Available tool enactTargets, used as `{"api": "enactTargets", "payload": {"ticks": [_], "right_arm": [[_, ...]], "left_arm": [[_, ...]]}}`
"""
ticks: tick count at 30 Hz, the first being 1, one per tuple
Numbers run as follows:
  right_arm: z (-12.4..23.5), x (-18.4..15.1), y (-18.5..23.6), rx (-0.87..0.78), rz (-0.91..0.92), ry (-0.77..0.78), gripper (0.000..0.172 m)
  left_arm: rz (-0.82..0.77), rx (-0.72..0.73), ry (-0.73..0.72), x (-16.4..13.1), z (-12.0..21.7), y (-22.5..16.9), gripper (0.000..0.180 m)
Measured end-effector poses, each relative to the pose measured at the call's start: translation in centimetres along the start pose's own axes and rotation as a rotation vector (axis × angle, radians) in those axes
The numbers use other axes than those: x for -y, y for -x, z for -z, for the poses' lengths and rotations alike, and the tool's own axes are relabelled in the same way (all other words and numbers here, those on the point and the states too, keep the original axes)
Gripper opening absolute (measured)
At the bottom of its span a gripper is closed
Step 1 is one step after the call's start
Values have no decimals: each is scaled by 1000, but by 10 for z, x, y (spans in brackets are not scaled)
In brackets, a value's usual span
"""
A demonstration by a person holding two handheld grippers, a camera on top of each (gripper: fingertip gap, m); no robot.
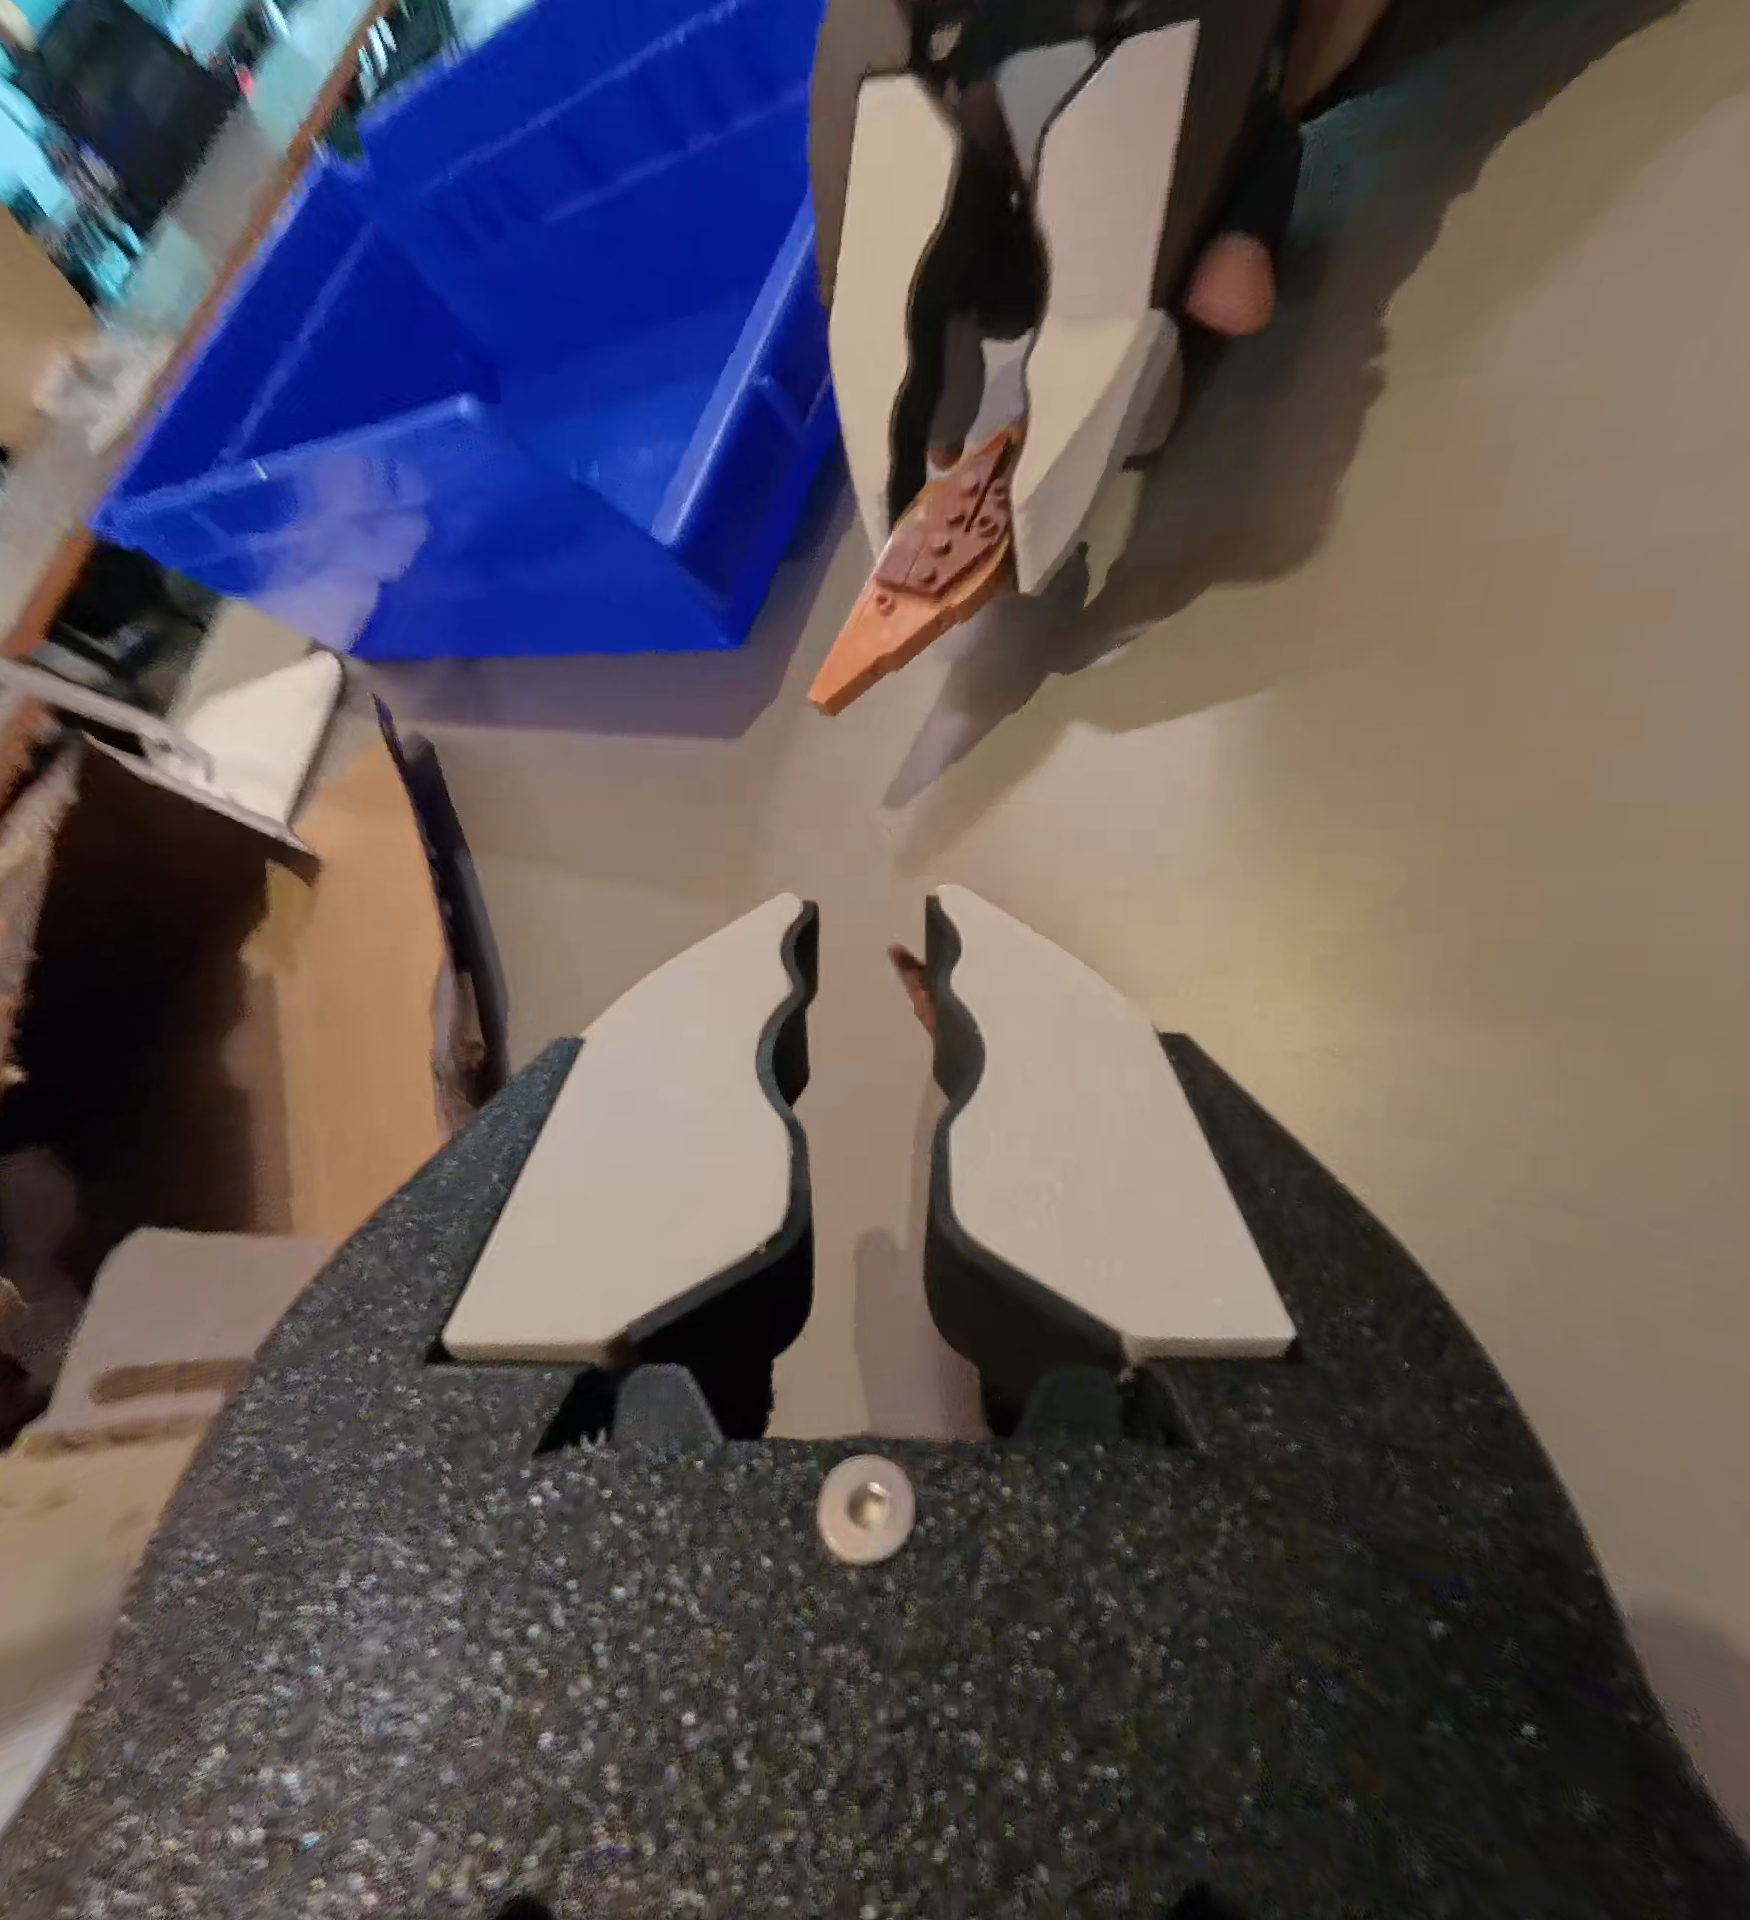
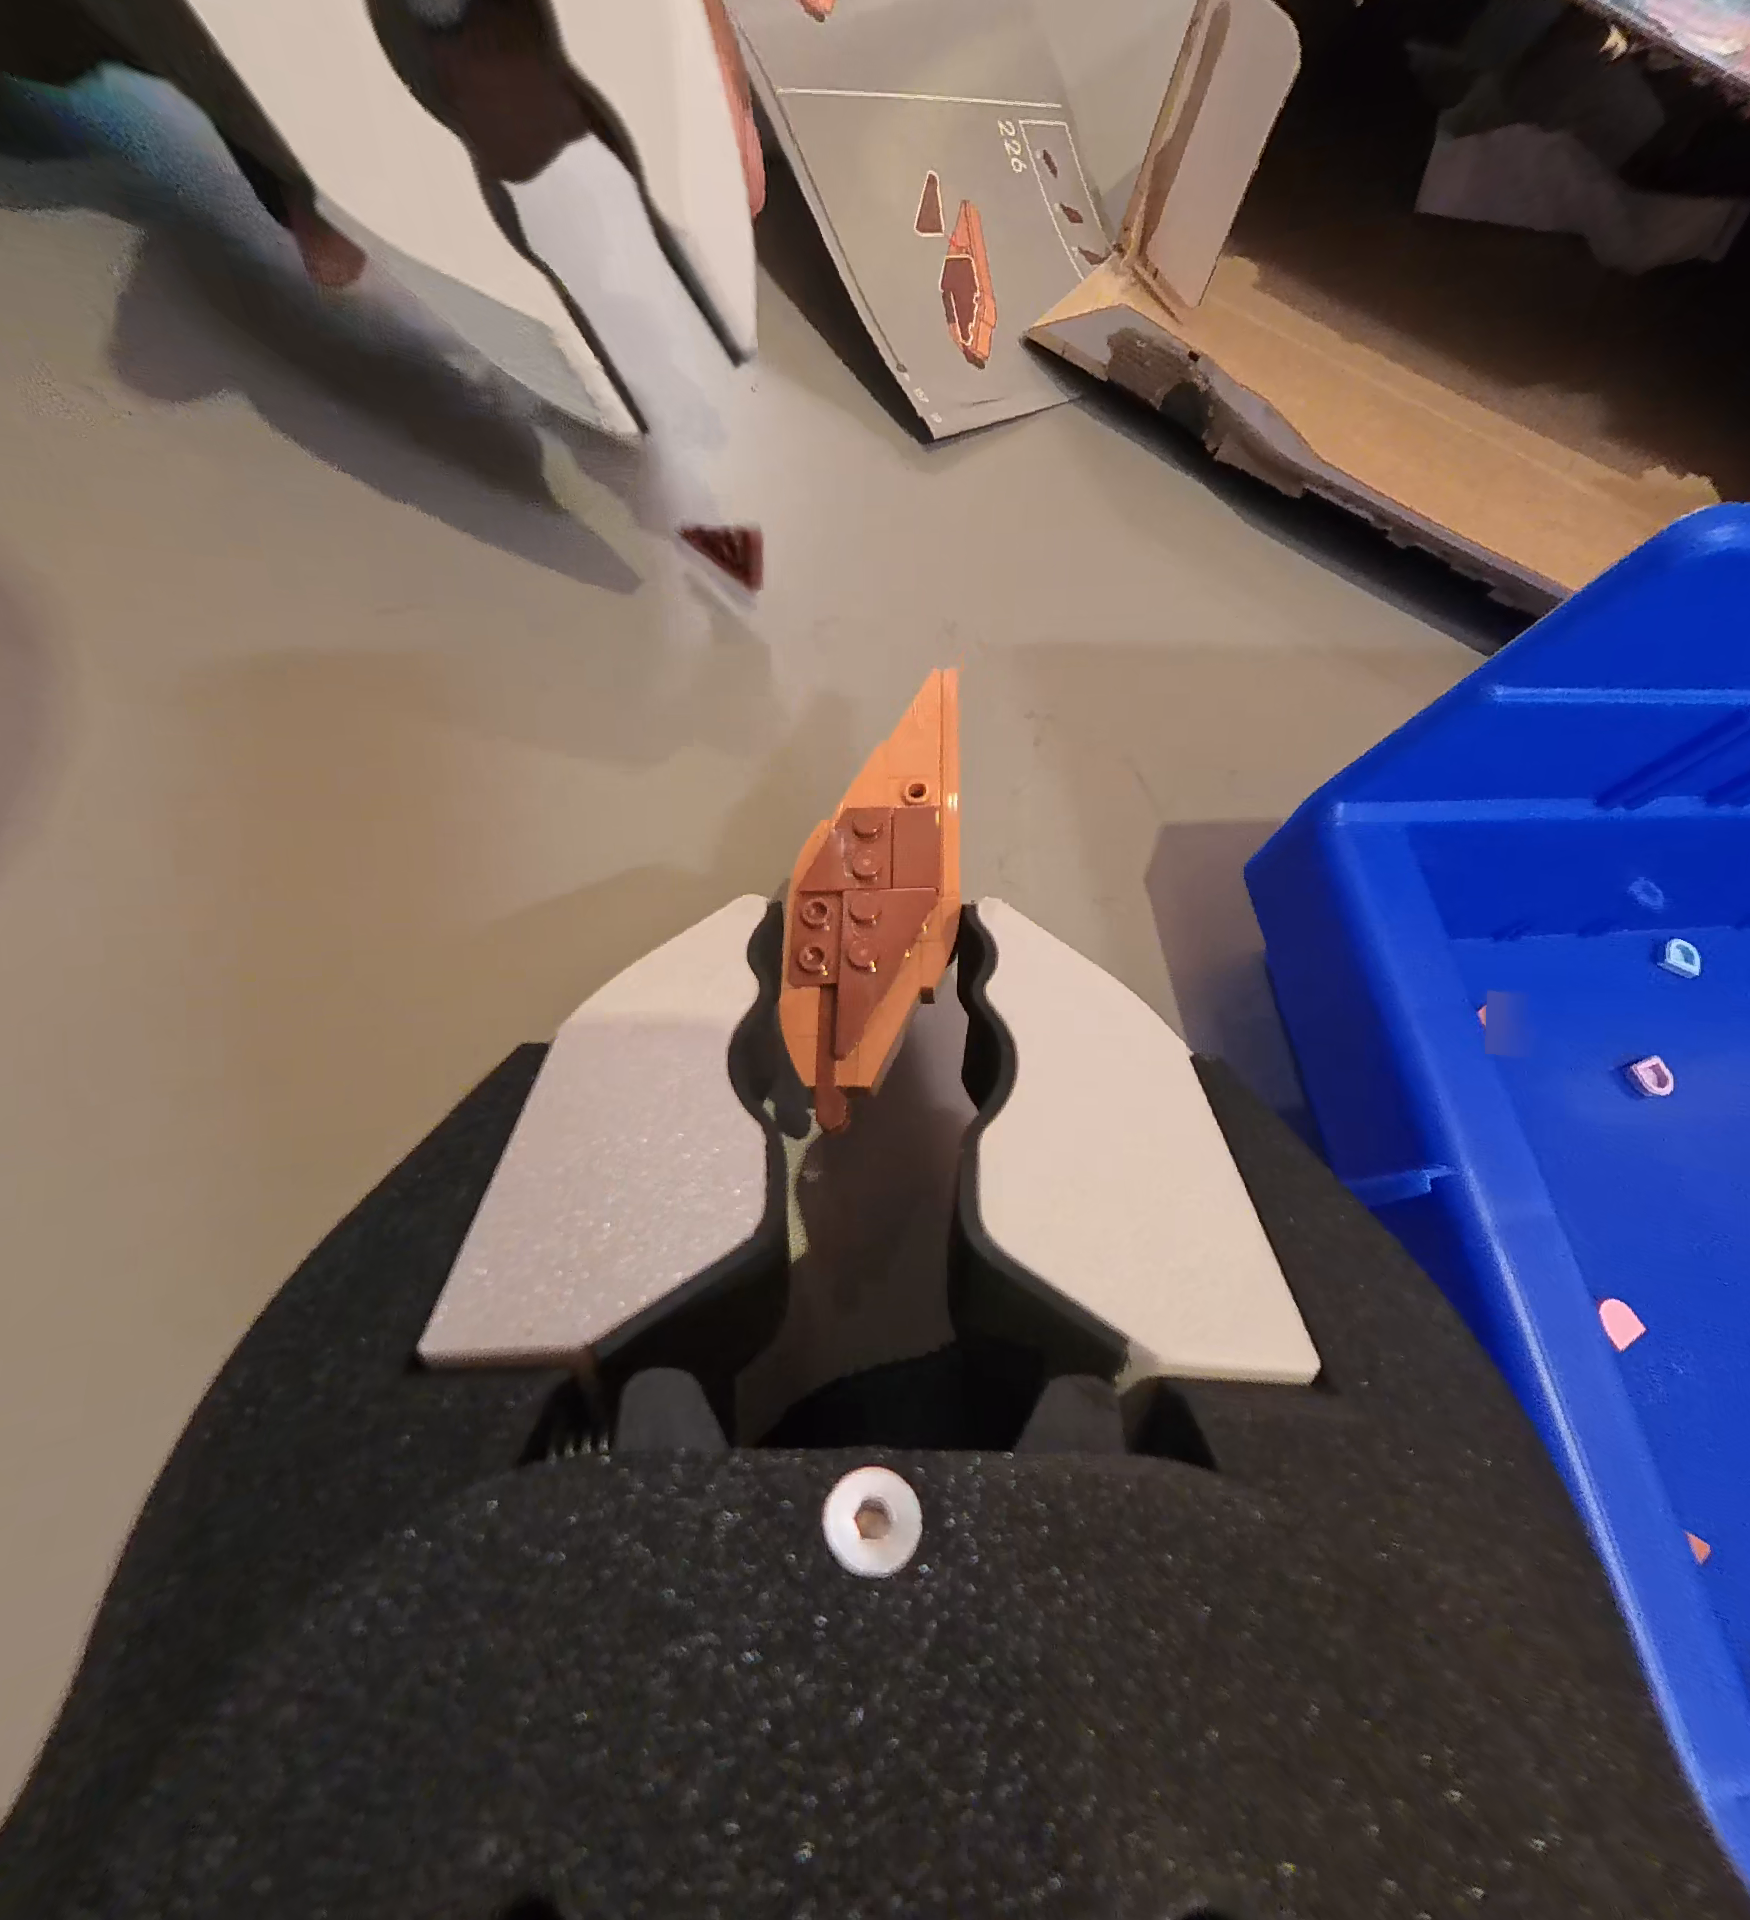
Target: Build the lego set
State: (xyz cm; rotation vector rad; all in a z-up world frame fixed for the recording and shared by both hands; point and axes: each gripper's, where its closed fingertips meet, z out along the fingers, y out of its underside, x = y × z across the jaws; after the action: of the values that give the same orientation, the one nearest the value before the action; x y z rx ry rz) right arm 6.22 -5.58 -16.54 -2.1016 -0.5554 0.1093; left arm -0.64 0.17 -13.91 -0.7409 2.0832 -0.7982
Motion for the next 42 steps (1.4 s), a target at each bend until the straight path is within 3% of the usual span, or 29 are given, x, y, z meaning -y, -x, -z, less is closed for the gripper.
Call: {"api": "enactTargets", "payload": {"ticks": [8,16,19,22,25,29,35,42], "right_arm": [[0,0,0,-1,5,3,32],[0,0,0,-3,3,2,32],[0,0,1,-3,7,4,32],[0,0,1,-2,6,4,32],[0,0,0,-2,5,2,32],[0,0,1,-2,7,4,32],[0,-1,1,-1,7,6,32],[0,-1,1,-2,8,8,32]], "left_arm": [[351,-119,261,-40,1,-5,22],[425,-127,372,-55,-12,-8,21],[408,-138,383,-53,-15,-10,8],[464,-236,284,-31,-18,-20,7],[808,-447,22,15,-12,-22,8],[1007,-483,59,0,-16,-19,9],[1040,-414,58,-9,-17,-11,21],[792,-267,266,-29,-20,-17,30]]}}
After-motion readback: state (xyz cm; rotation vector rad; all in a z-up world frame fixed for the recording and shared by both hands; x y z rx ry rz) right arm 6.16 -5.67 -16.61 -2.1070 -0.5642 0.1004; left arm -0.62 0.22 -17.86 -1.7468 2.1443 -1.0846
